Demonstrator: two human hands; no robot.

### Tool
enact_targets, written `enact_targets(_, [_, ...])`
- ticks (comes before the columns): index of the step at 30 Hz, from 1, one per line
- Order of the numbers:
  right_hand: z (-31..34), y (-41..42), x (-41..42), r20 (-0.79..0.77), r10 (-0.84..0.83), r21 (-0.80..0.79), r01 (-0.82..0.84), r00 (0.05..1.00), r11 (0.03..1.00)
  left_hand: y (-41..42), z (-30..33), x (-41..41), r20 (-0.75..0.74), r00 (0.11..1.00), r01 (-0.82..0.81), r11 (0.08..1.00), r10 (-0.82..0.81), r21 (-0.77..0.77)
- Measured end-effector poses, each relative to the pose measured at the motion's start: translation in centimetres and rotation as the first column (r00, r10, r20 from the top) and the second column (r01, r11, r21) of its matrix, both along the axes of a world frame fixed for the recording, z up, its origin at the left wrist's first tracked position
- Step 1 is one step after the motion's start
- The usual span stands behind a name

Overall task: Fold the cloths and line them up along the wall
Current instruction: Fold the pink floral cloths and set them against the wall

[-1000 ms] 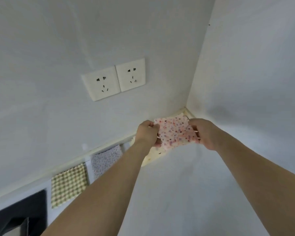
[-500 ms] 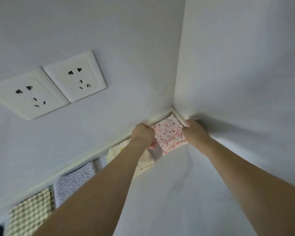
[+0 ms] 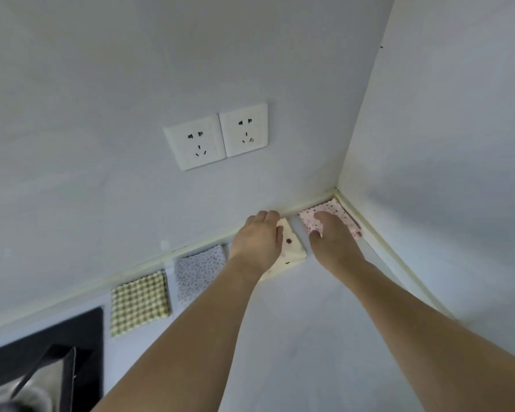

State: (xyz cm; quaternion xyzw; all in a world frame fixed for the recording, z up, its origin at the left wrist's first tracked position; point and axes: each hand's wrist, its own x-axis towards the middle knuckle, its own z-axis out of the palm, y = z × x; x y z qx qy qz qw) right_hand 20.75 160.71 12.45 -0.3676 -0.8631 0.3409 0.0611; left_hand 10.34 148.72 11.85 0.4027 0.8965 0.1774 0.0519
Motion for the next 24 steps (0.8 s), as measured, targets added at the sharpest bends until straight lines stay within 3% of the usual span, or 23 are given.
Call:
enact_targets(8, [3.8,-12.4,-0.5,-0.055,0.122,0.15,-0.112,0.991,0.982,-14.4,4.4,0.1,-0.066,0.994,-0.088,0.995,0.091,0.048])
enact_targets(17, [6.6,-33.1,-1.4,-0.082,0.271,0.131,-0.259,0.959,0.957,-36.2,6.4,-1.2,-0.111,0.978,-0.175,0.984,0.175,0.005])
enact_targets(24, [9.0,-43.1,-3.1,-0.113,0.378,0.128,-0.364,0.919,0.923,-48.0,8.9,-0.9,-0.14,0.935,-0.323,0.945,0.327,0.052])
